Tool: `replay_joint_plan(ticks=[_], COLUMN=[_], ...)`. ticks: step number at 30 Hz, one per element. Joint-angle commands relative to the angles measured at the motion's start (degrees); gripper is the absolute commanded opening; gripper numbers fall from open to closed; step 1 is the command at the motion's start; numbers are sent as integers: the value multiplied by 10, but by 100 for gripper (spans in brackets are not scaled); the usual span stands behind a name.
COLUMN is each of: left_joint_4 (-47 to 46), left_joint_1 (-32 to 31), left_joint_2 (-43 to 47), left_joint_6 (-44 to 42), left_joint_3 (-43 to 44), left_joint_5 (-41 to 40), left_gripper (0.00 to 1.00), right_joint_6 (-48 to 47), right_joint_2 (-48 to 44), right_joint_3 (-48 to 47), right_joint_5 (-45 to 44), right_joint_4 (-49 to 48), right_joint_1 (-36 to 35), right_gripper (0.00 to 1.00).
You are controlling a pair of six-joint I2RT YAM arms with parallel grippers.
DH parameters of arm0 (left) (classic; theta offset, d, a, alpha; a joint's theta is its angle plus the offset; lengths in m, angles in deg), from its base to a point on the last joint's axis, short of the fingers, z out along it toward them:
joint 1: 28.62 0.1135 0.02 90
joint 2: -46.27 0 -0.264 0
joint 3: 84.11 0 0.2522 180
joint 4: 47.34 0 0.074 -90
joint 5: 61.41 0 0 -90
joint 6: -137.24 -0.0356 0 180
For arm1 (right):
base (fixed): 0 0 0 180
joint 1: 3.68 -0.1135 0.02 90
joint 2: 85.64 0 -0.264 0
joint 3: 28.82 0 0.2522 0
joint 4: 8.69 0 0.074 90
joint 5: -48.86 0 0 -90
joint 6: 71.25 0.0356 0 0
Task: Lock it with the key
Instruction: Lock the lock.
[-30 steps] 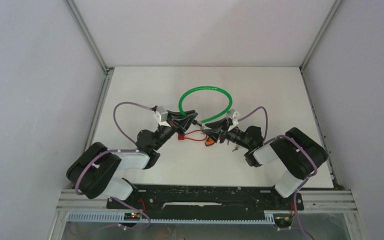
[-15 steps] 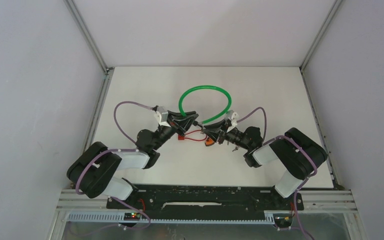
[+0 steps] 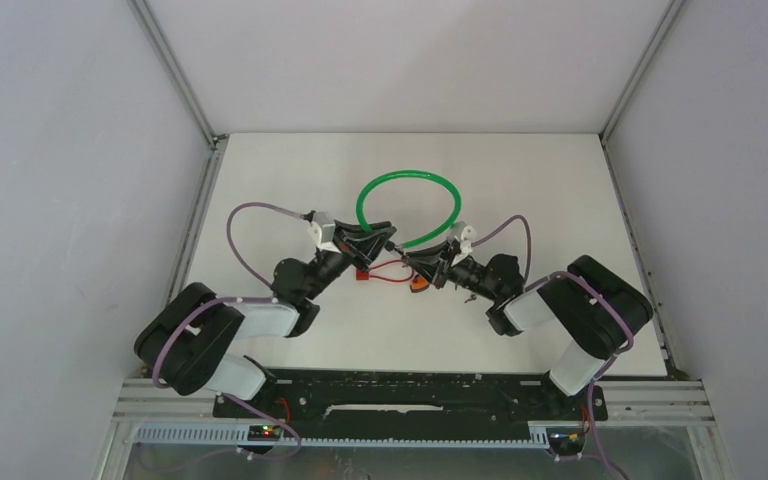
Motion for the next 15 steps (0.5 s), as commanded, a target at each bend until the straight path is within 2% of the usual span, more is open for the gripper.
replay_joint_plan(ticks=[1,15], left_joint_4=[-61,-61], left_joint_1=[-5,-5], left_joint_2=[-2,-7], left_joint_6=[16,29], left_joint_3=[30,33], left_joint_5=[18,8], left_gripper=[0,0], right_joint_6=[-39,-290], right_joint_2=[1,-30], right_joint_3=[-9,19], right_joint_5=[-42,-298], right_joint_4=[-25,-25], right_joint_1=[-19,-137], right_gripper=[0,0])
